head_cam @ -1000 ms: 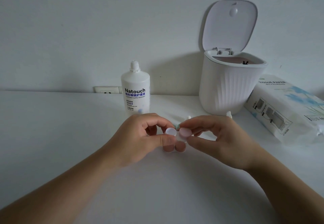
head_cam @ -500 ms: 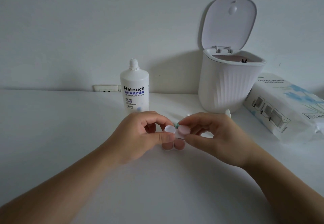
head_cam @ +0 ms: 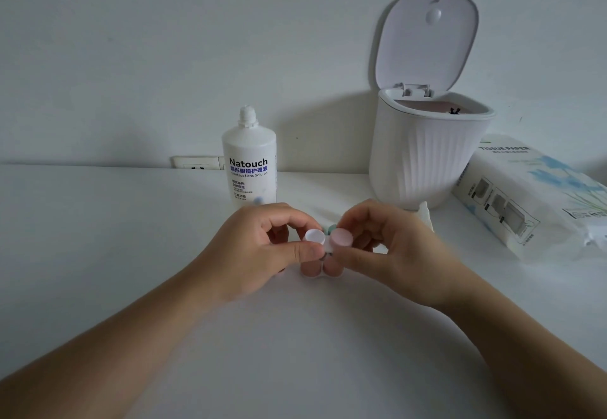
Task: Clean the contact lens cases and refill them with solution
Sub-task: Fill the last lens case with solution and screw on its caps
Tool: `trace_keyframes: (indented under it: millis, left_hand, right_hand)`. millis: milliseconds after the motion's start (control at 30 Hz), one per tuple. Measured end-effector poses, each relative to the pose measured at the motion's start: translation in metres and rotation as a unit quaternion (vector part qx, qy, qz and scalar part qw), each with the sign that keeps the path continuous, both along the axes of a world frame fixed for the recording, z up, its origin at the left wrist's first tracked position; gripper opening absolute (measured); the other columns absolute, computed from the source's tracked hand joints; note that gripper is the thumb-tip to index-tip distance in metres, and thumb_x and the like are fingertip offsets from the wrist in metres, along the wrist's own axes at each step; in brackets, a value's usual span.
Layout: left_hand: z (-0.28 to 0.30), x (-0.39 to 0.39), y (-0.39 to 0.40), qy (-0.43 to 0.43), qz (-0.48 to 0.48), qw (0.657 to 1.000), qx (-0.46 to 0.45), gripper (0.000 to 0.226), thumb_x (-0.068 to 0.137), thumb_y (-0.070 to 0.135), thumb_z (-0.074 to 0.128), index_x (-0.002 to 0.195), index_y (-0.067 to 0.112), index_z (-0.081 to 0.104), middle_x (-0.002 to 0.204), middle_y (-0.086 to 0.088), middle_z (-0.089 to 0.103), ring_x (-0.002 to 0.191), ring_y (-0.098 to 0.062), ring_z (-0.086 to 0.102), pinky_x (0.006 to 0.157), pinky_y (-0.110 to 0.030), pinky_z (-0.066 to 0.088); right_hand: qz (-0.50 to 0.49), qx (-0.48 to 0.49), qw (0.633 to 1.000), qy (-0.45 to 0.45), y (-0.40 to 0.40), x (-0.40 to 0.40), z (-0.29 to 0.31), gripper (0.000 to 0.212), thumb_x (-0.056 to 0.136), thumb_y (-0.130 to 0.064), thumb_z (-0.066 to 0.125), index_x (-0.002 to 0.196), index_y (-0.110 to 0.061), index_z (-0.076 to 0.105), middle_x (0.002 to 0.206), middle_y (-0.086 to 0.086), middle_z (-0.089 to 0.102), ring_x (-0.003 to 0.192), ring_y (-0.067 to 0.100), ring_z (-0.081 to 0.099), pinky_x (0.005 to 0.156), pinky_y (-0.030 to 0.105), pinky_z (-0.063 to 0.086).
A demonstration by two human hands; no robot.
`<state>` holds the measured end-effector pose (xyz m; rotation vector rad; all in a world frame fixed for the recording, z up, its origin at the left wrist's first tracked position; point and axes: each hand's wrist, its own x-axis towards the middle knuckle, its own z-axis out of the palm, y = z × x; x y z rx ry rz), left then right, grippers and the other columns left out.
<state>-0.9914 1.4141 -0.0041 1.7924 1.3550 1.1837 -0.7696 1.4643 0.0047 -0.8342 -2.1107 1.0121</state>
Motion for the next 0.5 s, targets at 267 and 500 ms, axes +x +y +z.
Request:
trace_keyframes:
  millis: [267,500]
  left_hand:
    - [-0.0017,-0.0008,0.0026,-0.007,0.009,1.000,-0.003,0.033,0.066,0.058,0.076,0.091,0.036,0.077,0.057,0.003,0.051,0.049,-0.016,0.054,0.051,-0.045,0.049]
    - [0.0004,0.0004,0.0008,0.007,0.008,1.000,0.001,0.030,0.067,0.057,0.075,0.091,0.039,0.076,0.063,-0.007,0.058,0.050,-0.018,0.057,0.055,-0.048,0.052]
  right_hand:
    - [0.011,-0.008,1.000,-0.006,0.0022,0.0048,0.0011,0.028,0.088,-0.028,0.075,0.115,-0.031,0.068,0.092,-0.006,0.076,0.083,0.018,0.070,0.082,0.043,0.054]
    - [-0.013,0.003,1.000,-0.025,0.0001,-0.0001,0.0000,0.045,0.075,-0.049,0.083,0.107,-0.028,0.060,0.085,-0.005,0.074,0.074,0.019,0.063,0.070,0.037,0.053]
